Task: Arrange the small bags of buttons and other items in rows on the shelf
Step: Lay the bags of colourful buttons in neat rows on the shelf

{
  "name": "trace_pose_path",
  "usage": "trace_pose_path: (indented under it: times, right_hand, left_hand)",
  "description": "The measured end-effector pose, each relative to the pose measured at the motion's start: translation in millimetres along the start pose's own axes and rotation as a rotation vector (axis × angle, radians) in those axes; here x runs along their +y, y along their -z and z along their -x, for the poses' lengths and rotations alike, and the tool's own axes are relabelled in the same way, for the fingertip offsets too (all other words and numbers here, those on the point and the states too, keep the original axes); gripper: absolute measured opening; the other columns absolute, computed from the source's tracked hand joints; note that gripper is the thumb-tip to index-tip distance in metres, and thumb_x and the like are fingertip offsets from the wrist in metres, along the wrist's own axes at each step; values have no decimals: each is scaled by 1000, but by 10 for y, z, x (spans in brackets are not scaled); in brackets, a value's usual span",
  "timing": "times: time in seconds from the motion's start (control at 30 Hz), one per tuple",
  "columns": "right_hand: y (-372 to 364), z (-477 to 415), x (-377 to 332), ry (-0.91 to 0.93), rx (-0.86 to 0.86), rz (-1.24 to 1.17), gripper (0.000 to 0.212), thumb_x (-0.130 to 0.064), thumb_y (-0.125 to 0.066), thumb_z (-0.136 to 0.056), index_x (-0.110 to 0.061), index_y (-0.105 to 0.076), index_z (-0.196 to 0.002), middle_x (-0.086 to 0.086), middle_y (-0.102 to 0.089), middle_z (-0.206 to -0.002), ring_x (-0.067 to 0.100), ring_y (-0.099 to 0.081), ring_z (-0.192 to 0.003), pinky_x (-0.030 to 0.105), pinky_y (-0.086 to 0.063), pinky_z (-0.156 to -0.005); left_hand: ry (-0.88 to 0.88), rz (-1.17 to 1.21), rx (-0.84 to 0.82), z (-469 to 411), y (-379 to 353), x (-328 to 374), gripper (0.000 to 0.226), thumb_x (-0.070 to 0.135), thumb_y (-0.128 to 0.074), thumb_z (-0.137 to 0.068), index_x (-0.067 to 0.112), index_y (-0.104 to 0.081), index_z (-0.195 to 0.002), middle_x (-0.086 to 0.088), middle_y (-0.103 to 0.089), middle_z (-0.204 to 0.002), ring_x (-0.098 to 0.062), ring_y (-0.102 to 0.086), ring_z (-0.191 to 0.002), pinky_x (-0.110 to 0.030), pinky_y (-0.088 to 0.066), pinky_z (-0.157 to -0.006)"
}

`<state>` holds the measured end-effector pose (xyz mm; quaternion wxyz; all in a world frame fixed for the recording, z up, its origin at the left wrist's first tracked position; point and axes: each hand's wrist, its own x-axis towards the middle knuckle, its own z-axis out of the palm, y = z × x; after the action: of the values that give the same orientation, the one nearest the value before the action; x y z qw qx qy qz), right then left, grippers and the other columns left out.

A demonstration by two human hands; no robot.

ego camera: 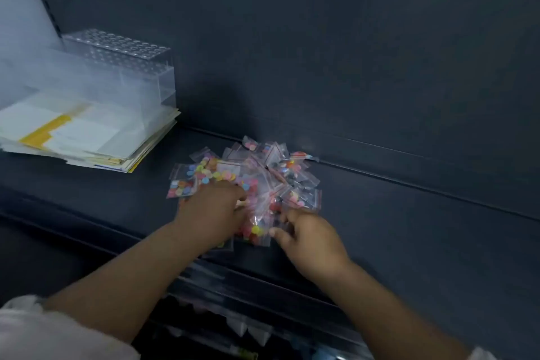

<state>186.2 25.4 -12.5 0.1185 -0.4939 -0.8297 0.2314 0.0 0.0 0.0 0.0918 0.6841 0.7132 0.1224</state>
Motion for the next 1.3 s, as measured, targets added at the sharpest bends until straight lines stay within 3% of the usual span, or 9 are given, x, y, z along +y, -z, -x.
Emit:
trace_pose_path:
  times: [0.23,0.37,0.5,0.63,0.83,0.93,1.1,1.2,1.3]
  right_hand:
    - [-193,-128,-129,-127,6,-4,43,-45,-60,-83,-26,-49,-121,-2,-66,-107,23,-61,-99,31,-51,-80]
    - [-303,-215,-169,-239,20,-243,33,-27,-71,-77,-28,-50,-102,-8,-64,-86,13,-61,-78,26,-50,-66]
    - [-325,-282,-160,-369,27,-585,31,-12,-75,-70,-25,-50,-84,-4,-59,-70,13,-56,-62,33,-50,-62]
    - [-177,-272,-132,-394,80,-671,17,-4,-65,-76,-18,-56,-72,-1,-58,-64,15,-53,-60,28,-44,-61]
    - [18,-207,-132,-380,105,-785,21,-2,-59,-83,-14,-55,-67,2,-53,-58,10,-44,-50,19,-37,-48]
    - [112,-181,-120,-392,117,-881,19,-4,-59,-86,-13,-54,-70,13,-56,-67,20,-47,-59,28,-38,-51]
    - [285,-150,-49,-422,167,-1014,16,-5,-55,-90,-13,-53,-76,7,-63,-70,19,-58,-66,33,-51,-66]
    - [371,-116,36,-438,194,-1050,16,-6,-51,-92,-13,-52,-78,12,-61,-77,21,-59,-69,29,-55,-61]
    - [472,-58,155,-441,226,-1065,17,-8,-50,-93,-14,-51,-78,14,-59,-78,22,-58,-68,29,-54,-58]
  left_hand:
    - [37,38,-59,21,-80,-82,36,35,-62,-86,21,-58,-118,-2,-51,-113,-18,-49,-105,-28,-39,-78]
    - [18,82,-31,19,-97,-116,40,31,-64,-85,22,-56,-123,-1,-51,-117,-18,-50,-108,-28,-40,-85]
    - [-12,92,15,-16,-87,-139,38,31,-65,-84,22,-55,-120,1,-50,-115,-16,-49,-106,-26,-38,-79]
    - [-38,72,21,-70,-82,-160,36,32,-67,-81,21,-54,-114,3,-48,-113,-15,-47,-105,-24,-36,-76]
    - [-106,51,40,-143,-107,-192,8,19,-56,-85,12,-60,-84,0,-51,-92,-17,-51,-87,-33,-46,-73]
    - [-119,157,113,-143,-83,-191,8,15,-58,-84,13,-61,-77,0,-50,-84,-15,-49,-79,-30,-42,-66]
    - [-28,422,202,-161,75,-74,15,14,-61,-80,17,-53,-68,-1,-56,-71,-18,-53,-69,-32,-42,-62]
    - [83,727,167,-195,179,69,11,8,-55,-83,11,-53,-73,-5,-54,-66,-15,-48,-57,-30,-40,-55]
    - [173,944,127,-262,188,259,15,9,-52,-90,13,-53,-76,-5,-53,-69,-17,-49,-61,-35,-48,-60]
